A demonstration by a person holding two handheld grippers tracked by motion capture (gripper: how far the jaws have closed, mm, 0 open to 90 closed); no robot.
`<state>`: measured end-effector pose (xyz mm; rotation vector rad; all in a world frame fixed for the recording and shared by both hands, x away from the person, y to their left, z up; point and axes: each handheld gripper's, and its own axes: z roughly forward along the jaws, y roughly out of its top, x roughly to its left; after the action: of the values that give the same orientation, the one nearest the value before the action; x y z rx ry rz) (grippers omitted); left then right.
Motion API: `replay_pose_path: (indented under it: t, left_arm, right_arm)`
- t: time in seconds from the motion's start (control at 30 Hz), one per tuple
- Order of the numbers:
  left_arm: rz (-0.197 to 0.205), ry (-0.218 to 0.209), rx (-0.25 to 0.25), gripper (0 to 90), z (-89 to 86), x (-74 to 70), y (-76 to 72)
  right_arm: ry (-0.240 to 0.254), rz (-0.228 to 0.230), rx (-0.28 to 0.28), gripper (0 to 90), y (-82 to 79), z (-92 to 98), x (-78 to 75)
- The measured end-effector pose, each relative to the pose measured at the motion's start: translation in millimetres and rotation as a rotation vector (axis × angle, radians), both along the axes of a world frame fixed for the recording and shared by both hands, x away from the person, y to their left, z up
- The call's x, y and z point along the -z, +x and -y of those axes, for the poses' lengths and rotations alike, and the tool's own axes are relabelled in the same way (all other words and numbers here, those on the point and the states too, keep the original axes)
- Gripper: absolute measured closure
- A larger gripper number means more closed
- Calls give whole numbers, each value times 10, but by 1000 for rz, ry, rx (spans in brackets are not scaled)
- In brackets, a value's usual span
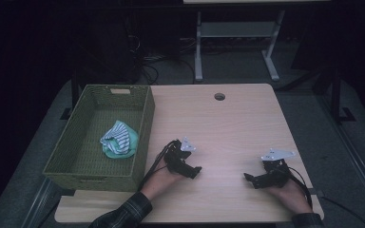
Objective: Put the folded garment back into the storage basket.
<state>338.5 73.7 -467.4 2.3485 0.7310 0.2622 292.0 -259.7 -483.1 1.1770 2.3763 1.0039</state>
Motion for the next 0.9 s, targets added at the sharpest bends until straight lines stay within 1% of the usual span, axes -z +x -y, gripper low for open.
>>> replay_pose_path:
  t: [0.07,0.17,0.43,0.57,0.67,0.9]
  left_arm:
    - [-1,1,-2,127,-3,22,3]
    - [8,-5,0,125,-12,34,4]
    - [42,-52,-5,123,-41,85,-16]
    - [48,-61,-3,124,-46,94,-22]
    - [59,-78,0,123,-62,112,-29]
    - [60,-79,1,124,-65,113,-30]
  right_arm:
    - [0,0,0,21,0,0,0]
    - [0,0,0,21,0,0,0]
    - [-1,1,-1,21,0,1,0]
    - [-1,0,0,21,0,1,0]
    - [0,0,0,21,0,0,0]
    - [0,1,0,21,0,0,1]
